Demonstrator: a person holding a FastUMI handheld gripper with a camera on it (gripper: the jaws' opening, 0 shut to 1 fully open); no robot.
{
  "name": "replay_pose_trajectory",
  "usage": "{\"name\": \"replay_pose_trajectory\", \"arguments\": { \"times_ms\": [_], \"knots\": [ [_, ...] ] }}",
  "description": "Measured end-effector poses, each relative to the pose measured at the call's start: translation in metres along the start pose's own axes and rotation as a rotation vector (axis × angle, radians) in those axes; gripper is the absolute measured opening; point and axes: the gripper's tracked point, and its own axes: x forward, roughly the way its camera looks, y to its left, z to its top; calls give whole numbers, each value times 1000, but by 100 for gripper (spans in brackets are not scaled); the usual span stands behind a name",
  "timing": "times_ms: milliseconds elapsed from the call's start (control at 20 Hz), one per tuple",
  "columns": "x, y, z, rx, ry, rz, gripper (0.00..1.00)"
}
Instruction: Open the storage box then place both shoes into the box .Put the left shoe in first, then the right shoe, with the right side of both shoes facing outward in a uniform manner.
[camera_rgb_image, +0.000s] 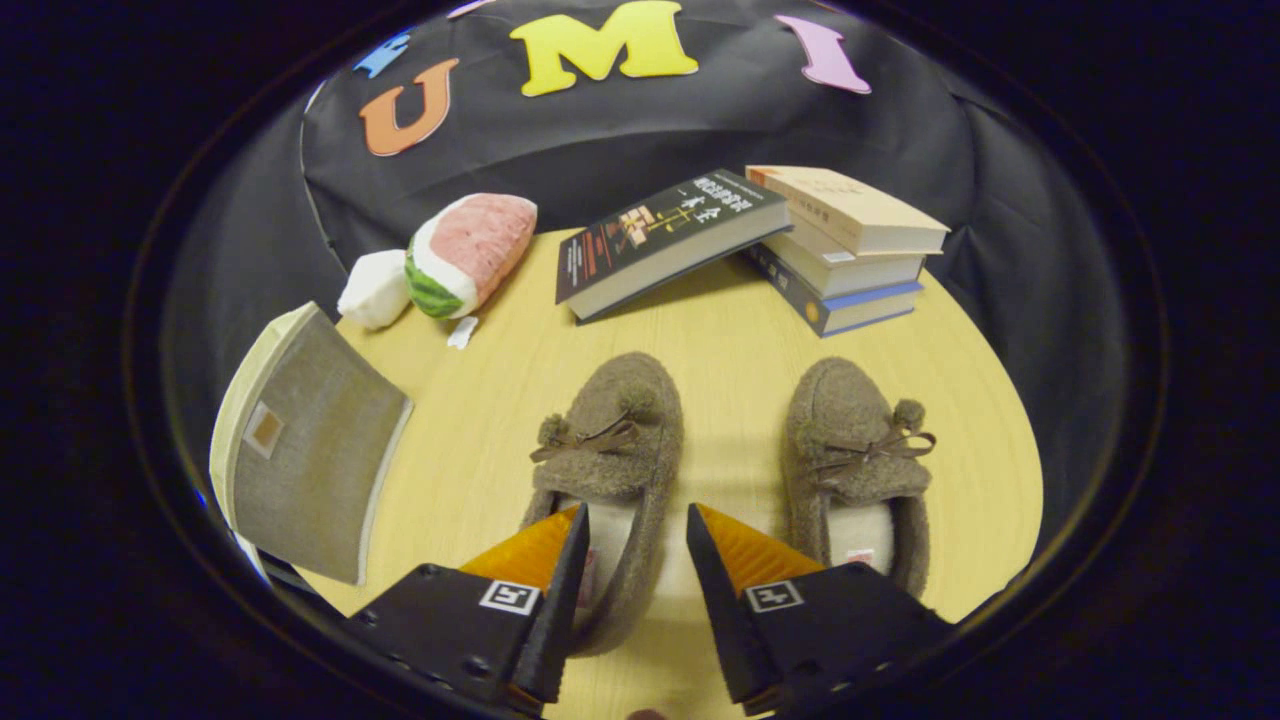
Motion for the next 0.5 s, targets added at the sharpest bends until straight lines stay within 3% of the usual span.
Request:
{"name": "replay_pose_trajectory", "arguments": {
  "times_ms": [150,200,350,500],
  "knots": [
    [10,-3,-5,35,38,-28,34],
    [13,-3,-7,54,60,-26,19],
    [16,-7,-9,107,87,-40,2],
    [12,-5,-6,157,87,-39,0]
  ]
}}
